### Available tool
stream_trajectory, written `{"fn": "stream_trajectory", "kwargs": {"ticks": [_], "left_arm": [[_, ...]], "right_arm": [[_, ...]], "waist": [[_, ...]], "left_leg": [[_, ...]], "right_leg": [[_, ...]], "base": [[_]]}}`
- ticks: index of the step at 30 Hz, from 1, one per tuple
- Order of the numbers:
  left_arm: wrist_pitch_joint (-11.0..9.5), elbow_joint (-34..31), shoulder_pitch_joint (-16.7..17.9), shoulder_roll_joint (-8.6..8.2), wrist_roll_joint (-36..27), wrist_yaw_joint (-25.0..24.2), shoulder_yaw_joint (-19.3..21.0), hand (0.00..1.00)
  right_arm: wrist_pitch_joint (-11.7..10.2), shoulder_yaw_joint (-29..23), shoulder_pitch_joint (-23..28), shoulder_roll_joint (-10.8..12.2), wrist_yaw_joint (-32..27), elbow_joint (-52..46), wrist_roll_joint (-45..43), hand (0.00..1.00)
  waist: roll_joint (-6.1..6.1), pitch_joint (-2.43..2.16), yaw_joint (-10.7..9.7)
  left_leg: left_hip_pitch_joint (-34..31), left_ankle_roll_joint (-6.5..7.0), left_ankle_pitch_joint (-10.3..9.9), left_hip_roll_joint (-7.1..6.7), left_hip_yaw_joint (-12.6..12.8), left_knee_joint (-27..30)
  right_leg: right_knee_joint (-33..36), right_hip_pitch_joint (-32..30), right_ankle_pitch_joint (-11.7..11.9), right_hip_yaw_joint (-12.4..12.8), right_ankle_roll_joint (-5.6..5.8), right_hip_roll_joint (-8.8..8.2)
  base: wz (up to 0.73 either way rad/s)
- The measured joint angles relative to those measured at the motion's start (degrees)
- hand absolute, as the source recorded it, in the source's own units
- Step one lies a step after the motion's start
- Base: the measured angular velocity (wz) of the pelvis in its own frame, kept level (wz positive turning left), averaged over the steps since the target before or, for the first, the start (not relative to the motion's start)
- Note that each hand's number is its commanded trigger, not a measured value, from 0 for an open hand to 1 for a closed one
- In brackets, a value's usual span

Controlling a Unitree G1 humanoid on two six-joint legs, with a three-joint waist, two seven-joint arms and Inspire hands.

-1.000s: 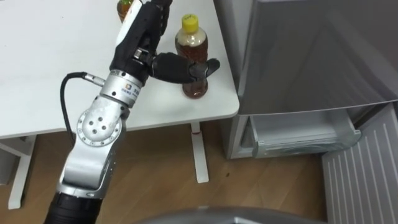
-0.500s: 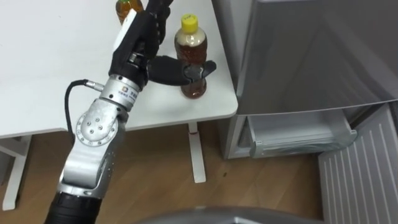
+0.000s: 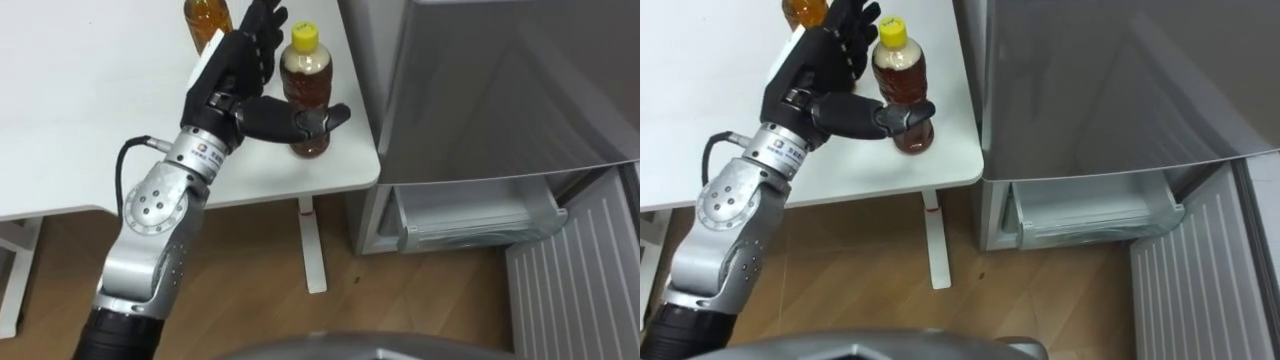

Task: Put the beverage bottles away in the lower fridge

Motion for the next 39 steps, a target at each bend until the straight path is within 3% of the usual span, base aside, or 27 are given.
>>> {"fn": "stream_trajectory", "kwargs": {"ticks": [7, 19, 24, 25, 26, 27, 28, 29, 39], "left_arm": [[0.4, 3.7, 0.0, -0.01, 0.0, 0.0, 0.0, 0.00], [0.4, 9.7, 0.0, -0.02, 0.2, 0.1, 0.2, 0.00], [1.2, 10.2, 0.0, -0.04, 0.7, 0.3, 0.6, 0.00], [1.3, 10.2, 0.0, -0.06, 0.7, 0.3, 0.7, 0.18], [1.5, 10.2, 0.0, -0.11, 0.7, 0.3, 1.0, 0.60], [1.6, 10.2, 0.0, -0.13, 0.7, 0.3, 1.2, 0.83], [1.7, 10.2, 0.0, -0.13, 0.8, 0.4, 1.3, 0.96], [1.7, 10.2, 0.0, -0.13, 0.9, 0.6, 1.5, 1.00], [2.7, 10.2, 0.0, -0.78, 2.0, 1.1, 2.4, 1.00]], "right_arm": [[0.0, 0.0, 0.0, 0.0, 0.0, 0.0, 0.1, 0.00], [0.0, -2.0, 0.0, 0.0, -0.4, 0.0, 0.2, 0.00], [1.3, -3.3, 0.1, 0.0, 0.2, -0.1, 0.2, 0.00], [1.4, -3.9, 0.1, 0.0, 0.6, -0.1, 0.2, 0.00], [1.8, -4.0, 0.1, 0.0, 1.0, -0.1, 0.2, 0.00], [1.9, -4.0, 0.0, 0.0, 1.2, -0.1, 0.1, 0.00], [2.0, -4.0, 0.0, 0.0, 1.3, -0.2, 0.1, 0.00], [2.0, -4.0, 0.0, 0.0, 1.3, -0.2, 0.1, 0.00], [2.1, -4.0, 0.0, -0.1, 1.8, -0.5, -0.1, 0.00]], "waist": [[0.71, -0.41, -0.1], [1.74, 0.02, -1.5], [1.74, 0.02, -1.8], [1.74, 0.02, -1.8], [1.74, 0.02, -1.8], [1.74, 0.02, -1.9], [1.82, 0.01, -2.0], [1.91, -0.01, -2.0], [2.47, 0.15, -2.7]], "left_leg": [[0.1, 0.00, 0.0, 0.03, 0.1, 0.0], [0.3, 0.00, 0.0, 0.09, 0.1, -0.1], [0.1, -0.01, 0.0, 0.18, 0.2, -0.1], [0.1, -0.02, 0.0, 0.19, 0.2, -0.1], [0.0, -0.02, 0.0, 0.22, 0.2, -0.1], [0.0, -0.02, 0.0, 0.22, 0.2, -0.1], [0.0, -0.06, 0.0, 0.23, 0.2, -0.1], [0.0, -0.07, -0.1, 0.23, 0.2, -0.1], [0.1, -0.07, -0.1, 0.23, 0.4, -0.2]], "right_leg": [[0.0, 0.0, 0.0, 0.1, 0.00, 0.02], [0.0, 0.0, 0.0, 0.5, -0.03, 0.10], [0.0, -0.2, 0.0, 0.8, -0.03, 0.26], [0.1, -0.2, 0.0, 0.9, -0.08, 0.31], [0.1, -0.2, 0.0, 1.0, -0.10, 0.35], [0.1, -0.2, 0.1, 1.0, -0.10, 0.36], [0.0, -0.2, 0.1, 1.3, -0.11, 0.39], [0.0, -0.2, 0.1, 1.5, -0.12, 0.40], [0.0, -0.2, 0.1, 1.5, -0.14, 0.41]], "base": [[0.00], [-0.01], [-0.01], [0.00], [0.00], [0.00], [0.00], [0.00], [0.00]]}}
